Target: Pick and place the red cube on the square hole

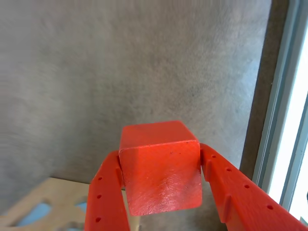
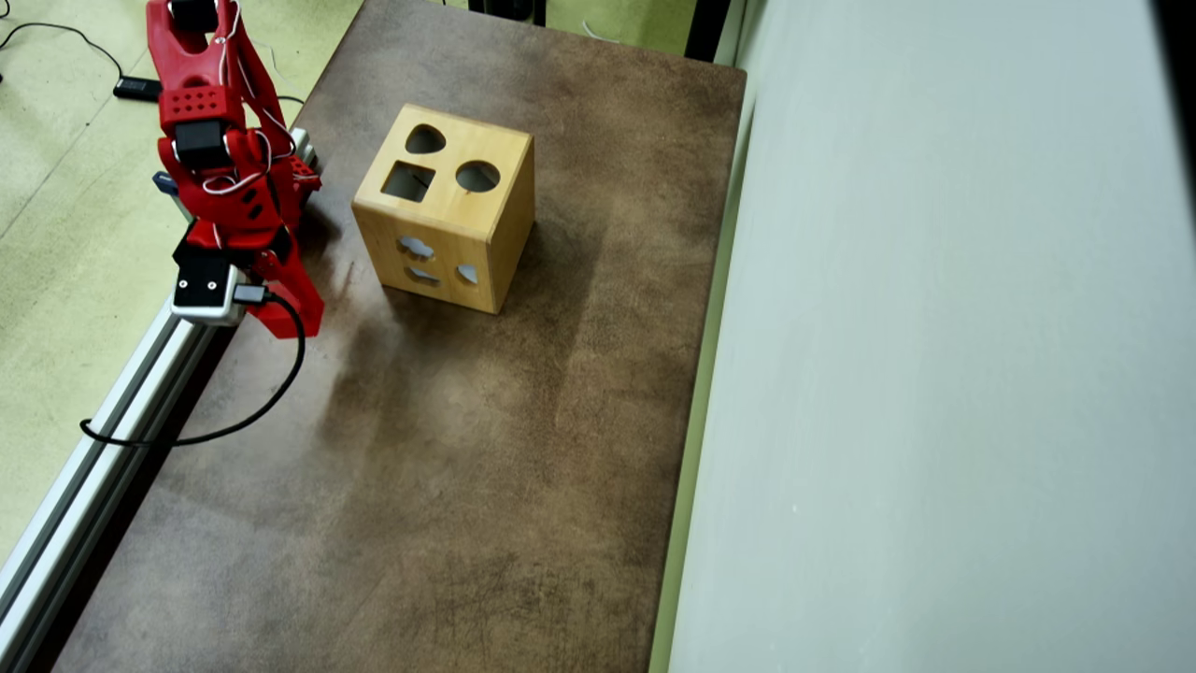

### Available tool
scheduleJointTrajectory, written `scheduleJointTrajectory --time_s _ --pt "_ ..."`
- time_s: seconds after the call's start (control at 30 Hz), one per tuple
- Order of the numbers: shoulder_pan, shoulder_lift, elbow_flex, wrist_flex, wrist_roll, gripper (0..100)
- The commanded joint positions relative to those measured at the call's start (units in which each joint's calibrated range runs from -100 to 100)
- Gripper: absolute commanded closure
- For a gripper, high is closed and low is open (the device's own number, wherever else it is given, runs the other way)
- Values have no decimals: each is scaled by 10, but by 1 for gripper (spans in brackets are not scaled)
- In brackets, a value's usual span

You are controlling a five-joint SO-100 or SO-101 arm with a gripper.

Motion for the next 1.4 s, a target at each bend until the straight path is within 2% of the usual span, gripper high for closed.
scheduleJointTrajectory --time_s 0.0,0.3,0.57,0.7,0.93,1.1,1.37 --pt "-36 -22 -128 40 -17 98" --pt "-167 -23 -278 45 -36 98" --pt "-273 -32 -304 46 -31 98" --pt "-314 -32 -304 47 0 98" --pt "-347 -33 -304 47 84 98" --pt "-376 -33 -304 57 115 98" --pt "-443 -77 -303 229 128 98"
